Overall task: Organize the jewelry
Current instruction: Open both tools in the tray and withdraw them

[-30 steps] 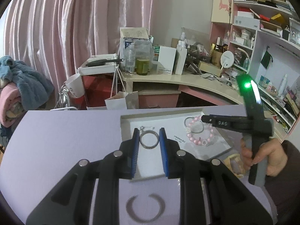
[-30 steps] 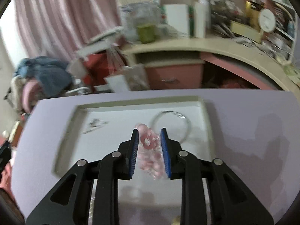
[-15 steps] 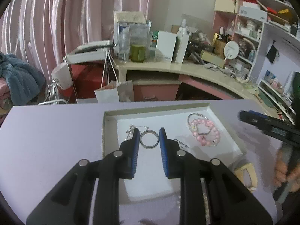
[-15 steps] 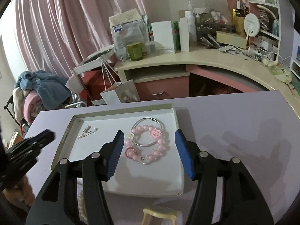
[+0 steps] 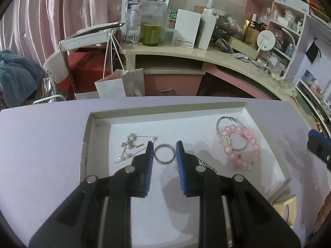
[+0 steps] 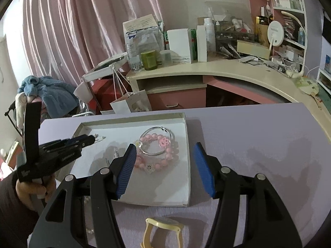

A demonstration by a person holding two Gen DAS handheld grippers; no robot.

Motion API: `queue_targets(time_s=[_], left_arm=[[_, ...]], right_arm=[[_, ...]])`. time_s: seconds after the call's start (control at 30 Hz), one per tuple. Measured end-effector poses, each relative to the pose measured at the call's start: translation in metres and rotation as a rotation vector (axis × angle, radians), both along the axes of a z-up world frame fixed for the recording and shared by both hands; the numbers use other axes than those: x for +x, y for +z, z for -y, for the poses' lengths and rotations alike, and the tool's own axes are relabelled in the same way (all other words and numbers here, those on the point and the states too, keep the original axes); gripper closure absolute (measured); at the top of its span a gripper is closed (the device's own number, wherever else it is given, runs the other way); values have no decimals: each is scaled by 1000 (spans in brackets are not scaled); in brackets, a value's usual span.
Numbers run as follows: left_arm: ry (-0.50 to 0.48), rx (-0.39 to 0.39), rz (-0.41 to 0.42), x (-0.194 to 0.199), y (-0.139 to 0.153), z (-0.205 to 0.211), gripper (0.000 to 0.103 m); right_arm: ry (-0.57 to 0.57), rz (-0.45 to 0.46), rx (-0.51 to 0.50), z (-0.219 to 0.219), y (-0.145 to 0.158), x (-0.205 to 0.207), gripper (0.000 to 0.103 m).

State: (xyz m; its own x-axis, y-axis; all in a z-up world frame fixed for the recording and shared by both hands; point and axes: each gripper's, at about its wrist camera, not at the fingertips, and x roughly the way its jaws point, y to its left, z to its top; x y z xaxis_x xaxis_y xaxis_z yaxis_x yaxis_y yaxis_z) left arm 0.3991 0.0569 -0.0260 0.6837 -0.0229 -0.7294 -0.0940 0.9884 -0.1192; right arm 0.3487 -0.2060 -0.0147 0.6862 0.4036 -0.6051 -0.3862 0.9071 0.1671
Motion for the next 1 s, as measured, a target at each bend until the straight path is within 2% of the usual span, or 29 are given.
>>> queue_targets(time_s=[0.07, 0.33, 0.57, 0.8, 1.0], left_arm=[[8, 2, 26, -7, 7, -2, 54], [52, 3, 91, -52, 44, -24, 50], [98, 32, 176, -134, 73, -41, 38], [150, 10, 240, -223, 82, -55, 20], [179, 8, 277, -277, 86, -60, 16]], right_arm=[[3, 8, -6, 1, 1, -5, 44], [19, 42, 9, 8, 13, -37, 44], [77, 80, -37, -4, 10, -91, 44], [135, 47, -62, -19, -15, -140, 44], [168, -36, -133, -40, -53, -162, 50]])
